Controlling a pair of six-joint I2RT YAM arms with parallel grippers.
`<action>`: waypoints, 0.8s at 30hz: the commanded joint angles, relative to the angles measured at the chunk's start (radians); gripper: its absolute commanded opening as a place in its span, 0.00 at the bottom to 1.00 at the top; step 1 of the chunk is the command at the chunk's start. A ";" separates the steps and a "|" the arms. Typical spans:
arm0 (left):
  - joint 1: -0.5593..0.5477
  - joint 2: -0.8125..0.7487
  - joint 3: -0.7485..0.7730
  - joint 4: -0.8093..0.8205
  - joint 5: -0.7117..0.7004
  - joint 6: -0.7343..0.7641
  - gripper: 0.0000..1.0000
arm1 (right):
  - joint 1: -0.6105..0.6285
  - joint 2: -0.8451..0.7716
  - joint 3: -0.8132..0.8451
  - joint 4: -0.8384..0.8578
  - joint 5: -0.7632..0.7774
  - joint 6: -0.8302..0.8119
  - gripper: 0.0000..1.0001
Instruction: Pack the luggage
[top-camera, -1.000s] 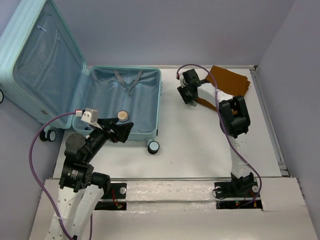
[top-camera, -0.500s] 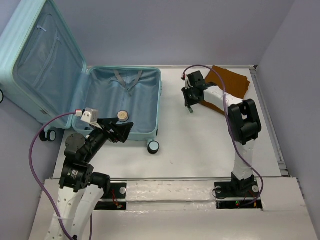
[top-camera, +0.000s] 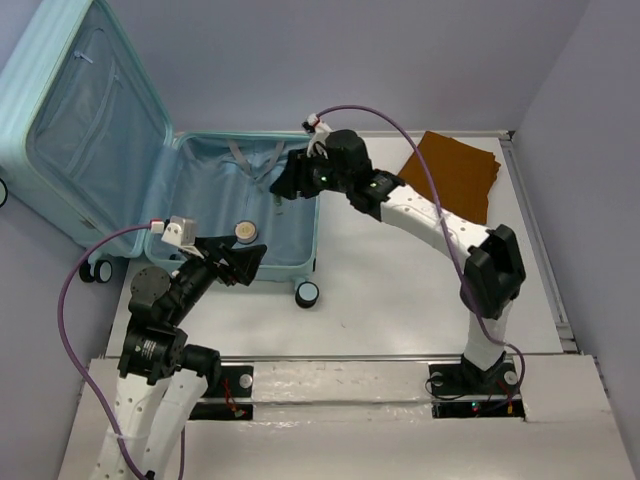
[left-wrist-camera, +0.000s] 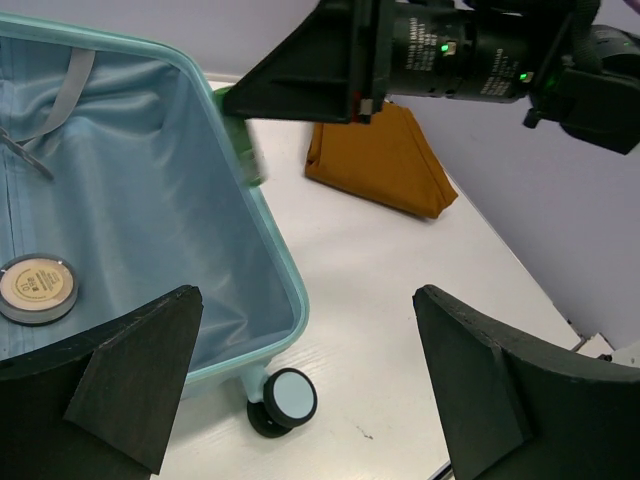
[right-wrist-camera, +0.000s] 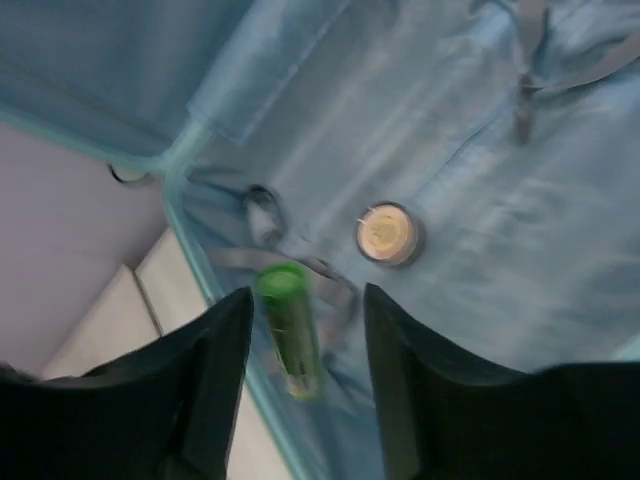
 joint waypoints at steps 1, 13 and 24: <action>0.002 -0.017 -0.002 0.047 0.007 0.006 0.99 | 0.002 0.092 0.069 0.064 -0.015 0.113 0.85; 0.002 -0.006 -0.002 0.045 0.002 0.000 0.99 | -0.156 -0.288 -0.691 0.350 0.191 0.185 0.15; 0.012 0.026 -0.002 0.045 -0.002 -0.001 0.99 | -0.176 -0.021 -0.670 0.438 -0.081 0.027 0.67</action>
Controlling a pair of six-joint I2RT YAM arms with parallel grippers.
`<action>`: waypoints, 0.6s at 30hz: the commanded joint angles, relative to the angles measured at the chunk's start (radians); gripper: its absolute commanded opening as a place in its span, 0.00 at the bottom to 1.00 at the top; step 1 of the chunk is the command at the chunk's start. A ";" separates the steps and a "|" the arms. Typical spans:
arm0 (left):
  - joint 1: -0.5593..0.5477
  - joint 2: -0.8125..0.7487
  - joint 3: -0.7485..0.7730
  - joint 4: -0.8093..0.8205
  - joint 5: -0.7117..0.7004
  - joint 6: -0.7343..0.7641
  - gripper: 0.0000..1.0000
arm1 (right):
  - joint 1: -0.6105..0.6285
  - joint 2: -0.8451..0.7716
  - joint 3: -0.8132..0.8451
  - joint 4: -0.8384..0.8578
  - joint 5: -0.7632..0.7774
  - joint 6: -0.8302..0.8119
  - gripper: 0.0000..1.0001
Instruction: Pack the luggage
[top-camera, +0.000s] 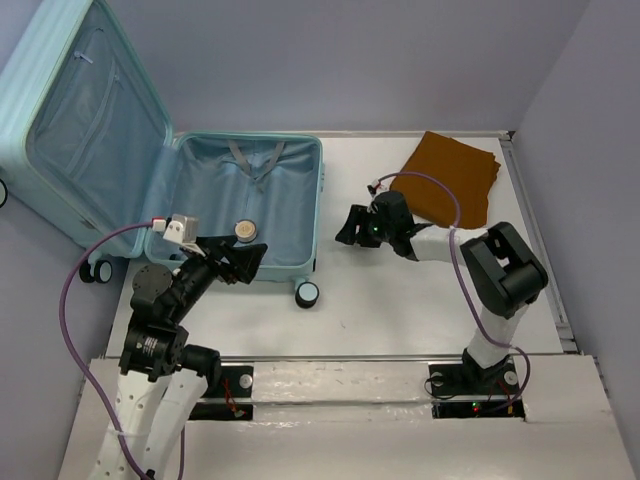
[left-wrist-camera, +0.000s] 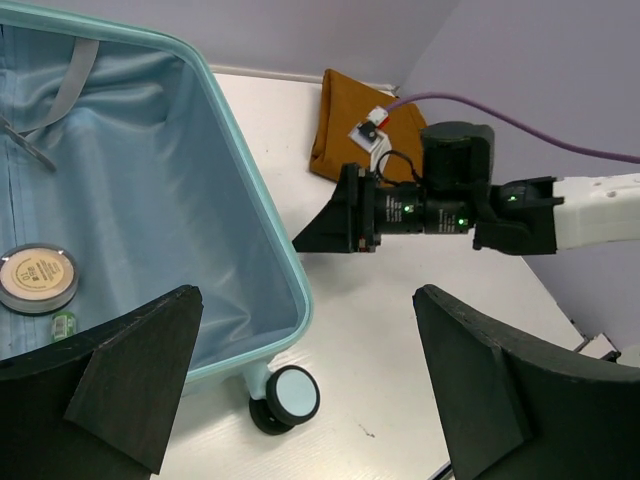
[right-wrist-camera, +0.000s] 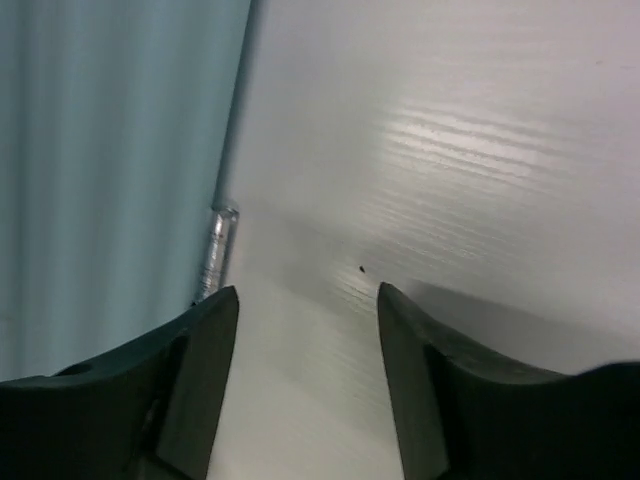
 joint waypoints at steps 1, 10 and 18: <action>0.010 0.012 -0.001 0.044 0.002 0.000 0.99 | 0.008 0.041 0.030 0.055 -0.121 -0.141 0.74; 0.016 0.043 0.002 0.047 0.009 0.007 0.99 | 0.108 0.022 -0.119 0.115 0.001 -0.359 0.94; 0.016 0.073 0.003 0.049 0.017 0.010 0.99 | 0.177 0.030 -0.263 0.333 0.103 -0.401 1.00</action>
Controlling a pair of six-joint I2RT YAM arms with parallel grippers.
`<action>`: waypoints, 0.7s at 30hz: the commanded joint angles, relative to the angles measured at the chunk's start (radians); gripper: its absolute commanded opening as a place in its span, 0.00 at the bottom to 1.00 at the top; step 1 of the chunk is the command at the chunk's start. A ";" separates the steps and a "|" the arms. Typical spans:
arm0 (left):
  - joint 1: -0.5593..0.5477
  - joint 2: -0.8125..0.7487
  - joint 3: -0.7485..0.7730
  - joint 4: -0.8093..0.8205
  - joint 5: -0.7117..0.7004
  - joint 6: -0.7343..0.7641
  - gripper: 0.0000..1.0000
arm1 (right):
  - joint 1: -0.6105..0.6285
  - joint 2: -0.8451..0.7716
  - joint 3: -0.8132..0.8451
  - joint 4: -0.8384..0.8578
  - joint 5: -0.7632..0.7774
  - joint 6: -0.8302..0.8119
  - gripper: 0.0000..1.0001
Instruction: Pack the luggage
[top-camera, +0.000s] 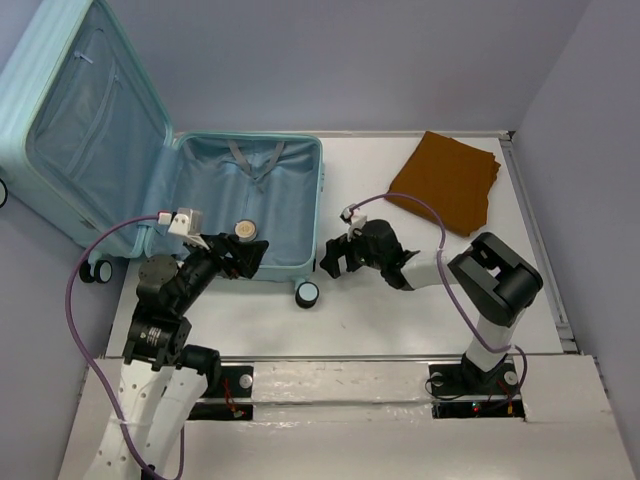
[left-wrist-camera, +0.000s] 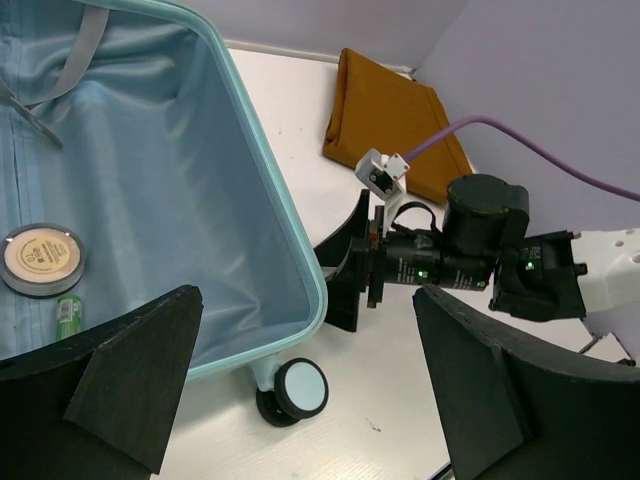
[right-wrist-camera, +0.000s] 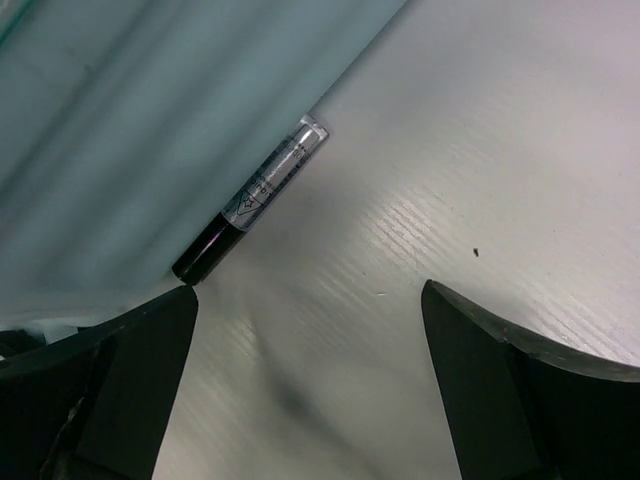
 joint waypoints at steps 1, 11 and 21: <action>0.005 0.016 0.003 0.049 0.017 0.009 0.99 | 0.024 0.023 -0.114 0.107 0.045 -0.040 1.00; 0.008 0.029 0.005 0.047 0.007 0.008 0.99 | 0.082 0.075 -0.204 0.250 0.002 -0.037 1.00; 0.009 0.010 0.005 0.047 0.011 0.012 0.99 | 0.197 0.207 -0.113 0.239 0.209 -0.017 1.00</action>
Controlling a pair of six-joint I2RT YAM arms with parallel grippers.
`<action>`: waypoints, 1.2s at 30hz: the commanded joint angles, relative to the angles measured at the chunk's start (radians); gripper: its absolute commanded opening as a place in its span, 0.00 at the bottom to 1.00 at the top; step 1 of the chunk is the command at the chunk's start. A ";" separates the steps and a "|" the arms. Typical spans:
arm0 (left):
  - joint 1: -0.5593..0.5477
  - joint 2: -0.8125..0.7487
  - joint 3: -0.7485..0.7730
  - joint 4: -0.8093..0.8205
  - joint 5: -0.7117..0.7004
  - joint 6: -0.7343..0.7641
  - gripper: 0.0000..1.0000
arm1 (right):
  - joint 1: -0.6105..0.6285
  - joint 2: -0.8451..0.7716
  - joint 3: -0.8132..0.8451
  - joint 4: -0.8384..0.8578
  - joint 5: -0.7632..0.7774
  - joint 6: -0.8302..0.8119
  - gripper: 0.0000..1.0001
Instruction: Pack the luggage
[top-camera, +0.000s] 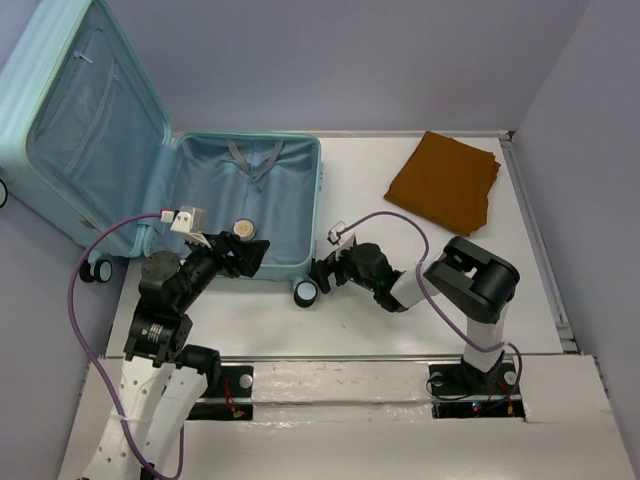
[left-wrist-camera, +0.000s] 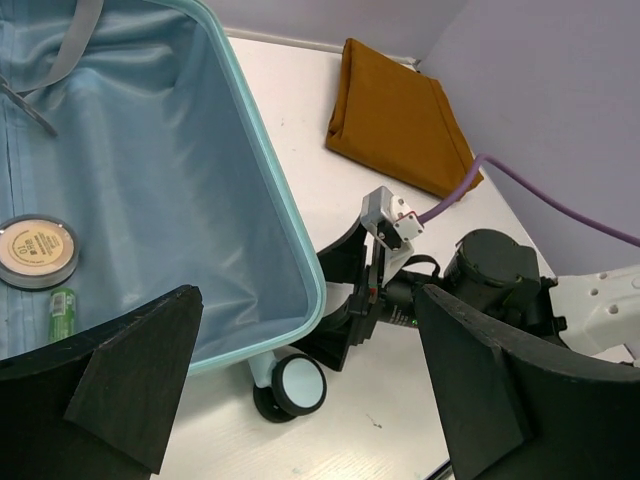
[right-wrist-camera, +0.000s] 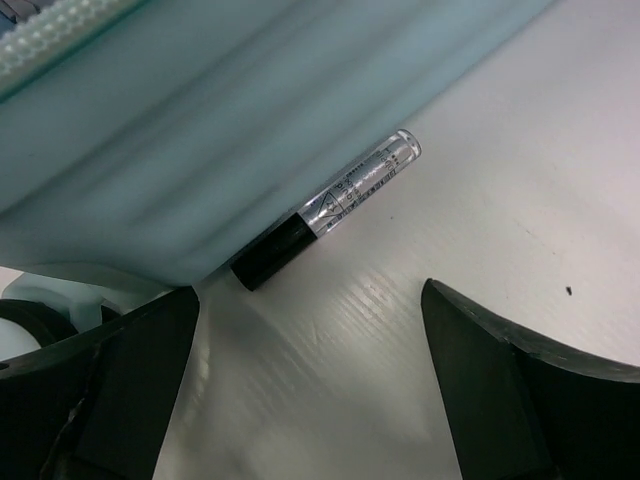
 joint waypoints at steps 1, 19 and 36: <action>0.009 -0.019 0.005 0.045 0.011 0.012 0.99 | 0.048 0.119 0.020 -0.158 0.133 0.093 1.00; 0.009 -0.059 0.003 0.053 0.030 0.017 0.99 | 0.068 0.209 0.115 -0.300 0.721 0.351 0.82; 0.010 -0.096 0.000 0.064 0.056 0.018 0.99 | 0.057 0.128 0.179 -0.530 0.580 0.225 0.51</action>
